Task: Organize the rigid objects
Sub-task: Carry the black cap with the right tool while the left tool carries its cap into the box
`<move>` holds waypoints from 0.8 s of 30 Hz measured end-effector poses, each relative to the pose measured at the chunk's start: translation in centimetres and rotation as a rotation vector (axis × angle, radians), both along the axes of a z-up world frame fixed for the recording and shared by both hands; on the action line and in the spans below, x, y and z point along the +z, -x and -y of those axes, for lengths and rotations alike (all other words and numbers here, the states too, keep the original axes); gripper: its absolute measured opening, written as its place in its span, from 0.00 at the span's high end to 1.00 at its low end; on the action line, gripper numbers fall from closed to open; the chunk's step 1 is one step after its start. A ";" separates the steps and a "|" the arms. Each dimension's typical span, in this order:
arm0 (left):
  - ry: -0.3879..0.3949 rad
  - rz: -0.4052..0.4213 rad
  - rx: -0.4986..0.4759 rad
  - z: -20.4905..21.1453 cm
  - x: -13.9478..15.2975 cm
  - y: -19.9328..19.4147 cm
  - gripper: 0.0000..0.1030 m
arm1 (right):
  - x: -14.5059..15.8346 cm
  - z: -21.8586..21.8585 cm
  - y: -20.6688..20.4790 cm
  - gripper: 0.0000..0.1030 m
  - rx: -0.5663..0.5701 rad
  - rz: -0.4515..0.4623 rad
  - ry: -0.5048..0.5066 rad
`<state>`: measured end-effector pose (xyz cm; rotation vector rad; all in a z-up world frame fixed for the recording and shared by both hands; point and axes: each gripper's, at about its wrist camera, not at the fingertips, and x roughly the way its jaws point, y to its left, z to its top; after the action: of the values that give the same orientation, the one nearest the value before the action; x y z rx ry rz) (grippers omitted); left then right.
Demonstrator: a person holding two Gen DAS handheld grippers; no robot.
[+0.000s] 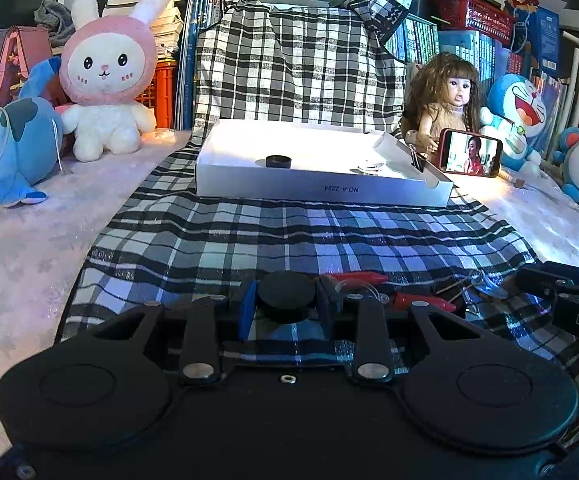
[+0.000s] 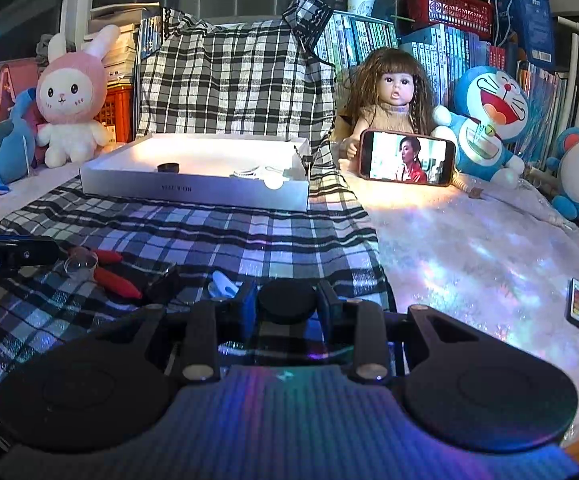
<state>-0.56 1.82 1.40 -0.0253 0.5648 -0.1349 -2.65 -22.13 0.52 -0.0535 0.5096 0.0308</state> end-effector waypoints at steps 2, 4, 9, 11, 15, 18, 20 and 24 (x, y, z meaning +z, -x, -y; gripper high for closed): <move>0.000 -0.002 0.000 0.0 0.3 -0.3 0.70 | 0.3 0.0 -0.3 0.64 0.000 0.002 -0.005; 0.001 -0.007 -0.001 0.0 0.7 -0.8 0.70 | 0.6 0.1 -0.7 0.64 0.002 0.002 -0.017; 0.003 -0.025 -0.004 0.3 1.6 -2.1 0.70 | 1.5 0.0 -2.2 0.64 0.015 -0.005 -0.041; 0.002 -0.027 -0.007 0.4 1.9 -2.7 0.70 | 1.8 -0.1 -2.9 0.64 0.020 -0.012 -0.052; -0.005 -0.030 -0.018 0.9 2.6 -4.0 0.70 | 2.5 -0.4 -4.7 0.64 0.028 -0.030 -0.090; -0.001 -0.035 -0.025 1.2 3.1 -5.1 0.70 | 3.1 -0.6 -6.2 0.64 0.031 -0.034 -0.102; -0.003 -0.035 -0.026 1.4 3.4 -5.9 0.70 | 3.5 -0.9 -7.1 0.64 0.036 -0.035 -0.107; 0.015 -0.044 -0.025 1.5 4.0 -7.6 0.70 | 4.1 -1.5 -9.1 0.64 0.047 -0.043 -0.107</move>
<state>7.09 0.27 5.40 -0.0361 0.6082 -0.1631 6.43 -20.66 4.63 0.0399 0.5484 0.1049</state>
